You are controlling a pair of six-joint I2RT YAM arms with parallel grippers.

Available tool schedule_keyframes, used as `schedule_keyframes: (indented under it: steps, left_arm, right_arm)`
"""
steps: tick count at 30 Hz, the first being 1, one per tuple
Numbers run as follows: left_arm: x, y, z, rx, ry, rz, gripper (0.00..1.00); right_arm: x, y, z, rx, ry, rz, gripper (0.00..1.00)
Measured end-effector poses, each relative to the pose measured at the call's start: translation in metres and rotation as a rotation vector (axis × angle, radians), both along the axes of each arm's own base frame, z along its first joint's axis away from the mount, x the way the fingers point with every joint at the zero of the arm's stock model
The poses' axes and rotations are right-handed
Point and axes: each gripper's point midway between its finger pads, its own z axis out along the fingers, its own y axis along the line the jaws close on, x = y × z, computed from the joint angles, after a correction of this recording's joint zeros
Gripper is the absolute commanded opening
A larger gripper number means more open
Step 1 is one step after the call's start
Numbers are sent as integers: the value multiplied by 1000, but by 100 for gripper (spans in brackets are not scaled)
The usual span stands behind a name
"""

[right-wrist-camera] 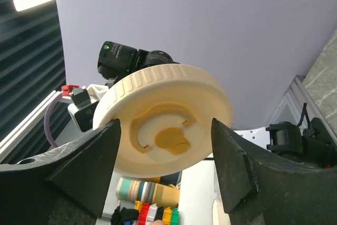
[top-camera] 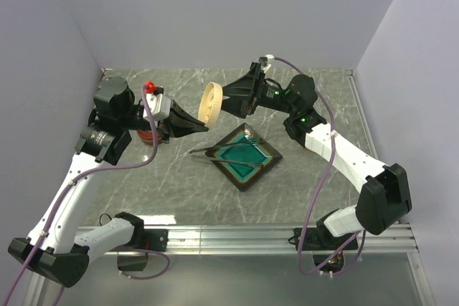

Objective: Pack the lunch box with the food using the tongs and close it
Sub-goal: Pass the lid of the lunch box from the left arm to the right

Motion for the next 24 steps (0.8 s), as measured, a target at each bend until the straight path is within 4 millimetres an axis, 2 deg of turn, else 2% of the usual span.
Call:
schedule_keyframes:
  steps: [11,17,18,20,21,24]
  left_arm:
    - [0,1,-5,25,-56,0,0]
    - [-2,2,-10,41,-40,1,0]
    - [-2,2,-12,45,-32,4,0]
    - [-1,2,-13,51,-17,11,0]
    - [-1,2,-14,54,-5,16,0]
    - [0,3,-16,60,34,36,0]
  right_arm:
    - [-5,4,-2,-3,14,16,66]
    - [-7,8,-7,-18,12,18,53]
    - [-6,8,-8,-23,12,16,42]
    - [-5,8,-10,-29,4,9,32]
    - [-4,8,-11,-33,-1,3,22]
    - [-1,6,-11,-44,-19,-17,9]
